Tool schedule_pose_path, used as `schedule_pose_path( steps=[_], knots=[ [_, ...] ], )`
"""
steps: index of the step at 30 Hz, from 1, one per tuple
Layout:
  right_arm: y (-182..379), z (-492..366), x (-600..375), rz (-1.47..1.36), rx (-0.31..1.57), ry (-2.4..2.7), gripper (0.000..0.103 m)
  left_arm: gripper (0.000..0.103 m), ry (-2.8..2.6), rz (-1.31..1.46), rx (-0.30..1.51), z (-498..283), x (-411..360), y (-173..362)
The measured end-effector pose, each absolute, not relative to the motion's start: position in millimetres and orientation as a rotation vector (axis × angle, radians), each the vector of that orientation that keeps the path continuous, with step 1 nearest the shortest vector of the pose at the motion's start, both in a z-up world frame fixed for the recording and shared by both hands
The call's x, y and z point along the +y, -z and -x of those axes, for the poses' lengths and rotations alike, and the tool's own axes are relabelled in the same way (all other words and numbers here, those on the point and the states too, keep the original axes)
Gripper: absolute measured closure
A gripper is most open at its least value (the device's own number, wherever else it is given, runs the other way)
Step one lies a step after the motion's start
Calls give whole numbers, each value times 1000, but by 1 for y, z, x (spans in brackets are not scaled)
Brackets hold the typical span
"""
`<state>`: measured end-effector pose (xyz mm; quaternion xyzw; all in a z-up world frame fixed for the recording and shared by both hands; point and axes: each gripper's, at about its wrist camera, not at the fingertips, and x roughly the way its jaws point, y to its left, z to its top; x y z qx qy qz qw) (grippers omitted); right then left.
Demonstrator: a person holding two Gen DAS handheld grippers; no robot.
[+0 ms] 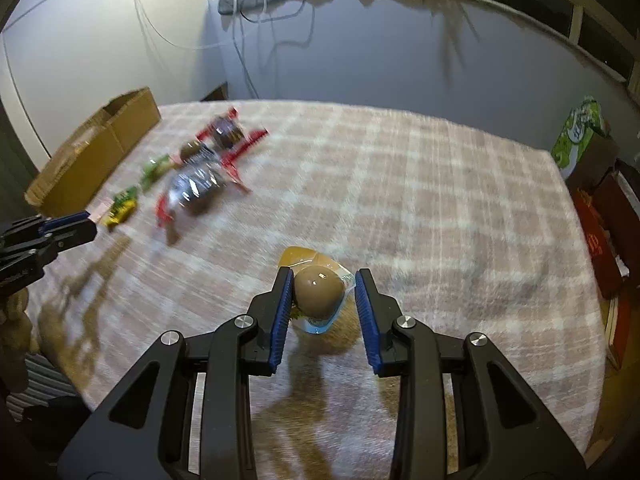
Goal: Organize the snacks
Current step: 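Carry the pink candy and the packaged egg over the cardboard box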
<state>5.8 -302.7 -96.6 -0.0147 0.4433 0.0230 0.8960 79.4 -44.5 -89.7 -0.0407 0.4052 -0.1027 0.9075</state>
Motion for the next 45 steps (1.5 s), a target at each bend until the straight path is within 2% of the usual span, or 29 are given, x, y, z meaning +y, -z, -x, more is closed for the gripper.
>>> schedule_pose_path(
  steps=[20, 45],
  knots=[
    [29, -63, -175, 150, 757, -279, 70, 84, 57, 160, 720, -71, 42, 53],
    [49, -171, -19, 241, 773, -481, 70, 84, -114, 243, 712, -70, 137, 66]
  ],
)
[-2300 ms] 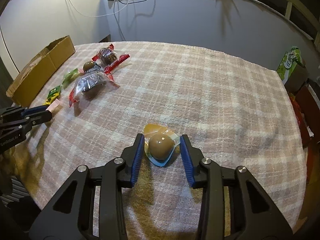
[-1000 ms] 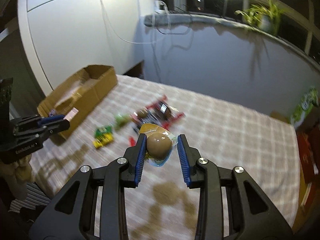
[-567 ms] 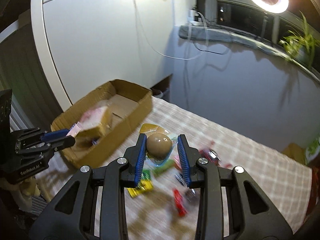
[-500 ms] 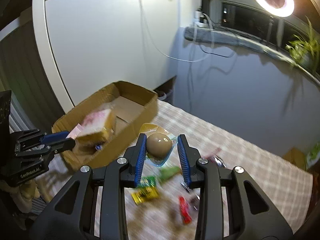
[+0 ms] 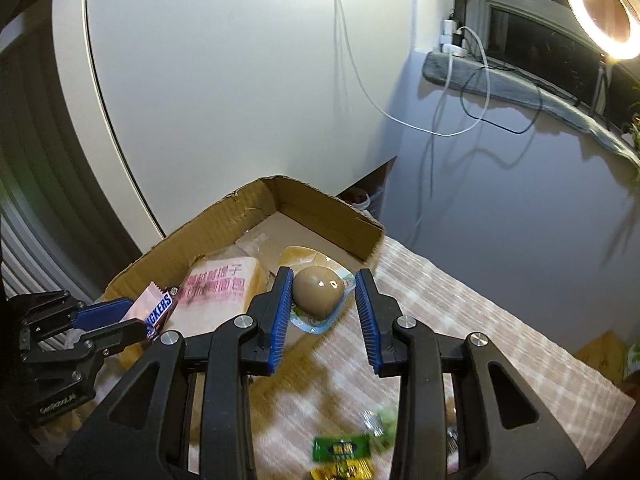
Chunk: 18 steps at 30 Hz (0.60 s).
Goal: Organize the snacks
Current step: 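Carry the pink candy and the packaged egg over the cardboard box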
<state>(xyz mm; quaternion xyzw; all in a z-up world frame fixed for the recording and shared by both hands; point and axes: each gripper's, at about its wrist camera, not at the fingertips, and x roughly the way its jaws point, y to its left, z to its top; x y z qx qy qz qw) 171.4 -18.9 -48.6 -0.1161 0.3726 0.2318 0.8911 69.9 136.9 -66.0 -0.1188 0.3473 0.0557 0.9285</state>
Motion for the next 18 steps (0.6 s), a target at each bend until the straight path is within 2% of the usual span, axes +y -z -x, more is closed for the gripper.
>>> schedule_pose_path(
  steps=[15, 16, 17, 18],
  knots=[
    [74, -202, 10, 252, 824, -522, 69, 83, -129, 263, 716, -76, 142, 71],
    [73, -202, 10, 256, 821, -520, 68, 80, -133, 264, 715, -76, 142, 70],
    [73, -202, 11, 259, 817, -518, 59, 77, -133, 264, 715, -76, 143, 71],
    [72, -201, 10, 259, 812, -517, 43, 67, -133, 265, 713, -76, 143, 70]
  ],
)
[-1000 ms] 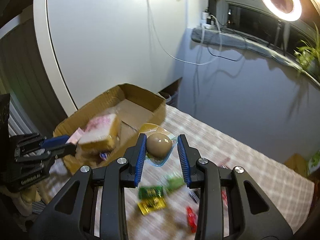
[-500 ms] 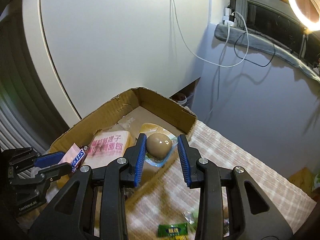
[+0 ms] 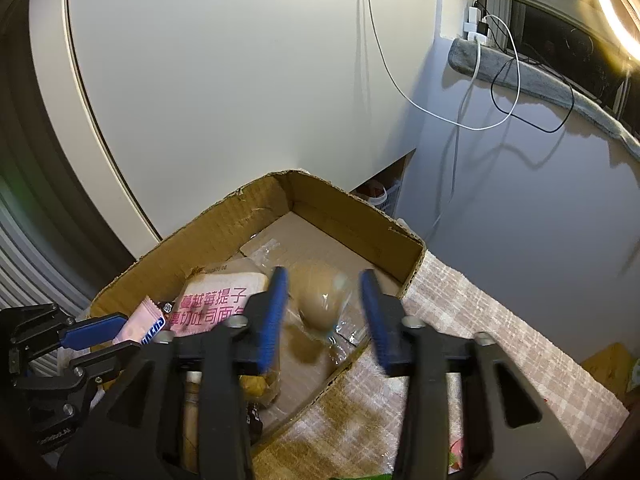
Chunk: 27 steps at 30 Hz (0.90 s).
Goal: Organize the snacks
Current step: 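Carry the pink candy and the packaged egg over the cardboard box, then open both tools to drop the pink candy and egg into the box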
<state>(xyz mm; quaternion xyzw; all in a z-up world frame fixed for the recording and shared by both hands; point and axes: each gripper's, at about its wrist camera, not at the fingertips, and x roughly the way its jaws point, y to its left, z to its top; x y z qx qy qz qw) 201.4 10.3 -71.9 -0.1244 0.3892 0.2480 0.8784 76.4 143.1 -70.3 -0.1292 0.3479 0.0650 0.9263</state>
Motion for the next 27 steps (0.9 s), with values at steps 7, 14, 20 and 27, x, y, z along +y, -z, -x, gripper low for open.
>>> schedule_pose_path(
  steps=[7, 14, 20, 27],
  knots=[
    [64, -196, 4, 245, 781, -518, 18, 44, -138, 262, 697, -75, 141, 67],
    [55, -187, -2, 239, 761, -501, 16, 44, -131, 252, 685, -73, 135, 62],
    [44, -176, -19, 229, 756, -494, 16, 44, -114, 249, 674, -68, 126, 57],
    [31, -155, -63, 189, 755, -455, 16, 44, -60, 240, 666, -66, 104, 53]
  ],
)
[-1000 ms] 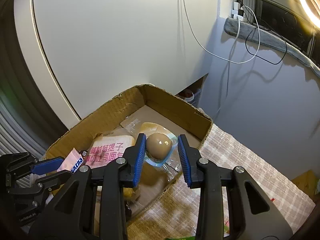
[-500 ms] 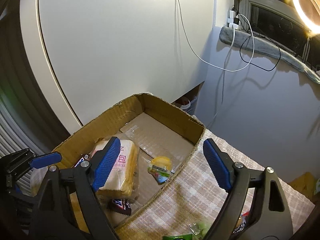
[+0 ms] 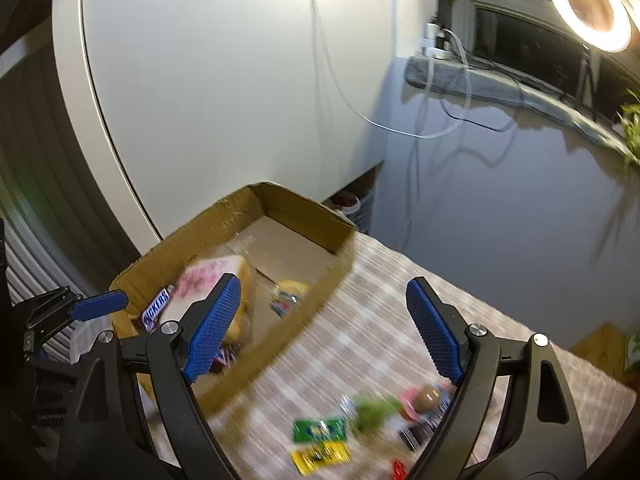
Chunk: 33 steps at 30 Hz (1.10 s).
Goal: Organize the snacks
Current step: 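Open both tools to drop the pink candy and egg into the box, then grasp the yellow candy with the left tool while the right tool grasps the bagged chocolates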
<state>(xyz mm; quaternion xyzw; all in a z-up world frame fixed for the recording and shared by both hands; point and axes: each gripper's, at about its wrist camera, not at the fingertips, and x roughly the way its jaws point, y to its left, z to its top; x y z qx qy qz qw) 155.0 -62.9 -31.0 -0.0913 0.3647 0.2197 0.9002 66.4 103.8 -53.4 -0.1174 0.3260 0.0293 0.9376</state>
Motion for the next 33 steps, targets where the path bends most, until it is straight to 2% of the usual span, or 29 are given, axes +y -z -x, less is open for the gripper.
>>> schedule_pose_path(
  steps=[6, 15, 21, 27, 33],
  knots=[
    [26, -134, -117, 135, 766, -393, 16, 45, 12, 214, 678, -68, 74, 53],
    [32, -102, -184, 77, 802, -328, 16, 55, 129, 185, 729, -72, 27, 62],
    [59, -88, -208, 13, 892, -306, 16, 64, 196, 187, 799, -79, 0, 78],
    [96, -91, -220, -146, 1046, -337, 17, 65, 220, 208, 876, -92, -11, 96],
    [112, -106, -222, -222, 1082, -331, 18, 66, 203, 208, 915, -104, -14, 108]
  ],
)
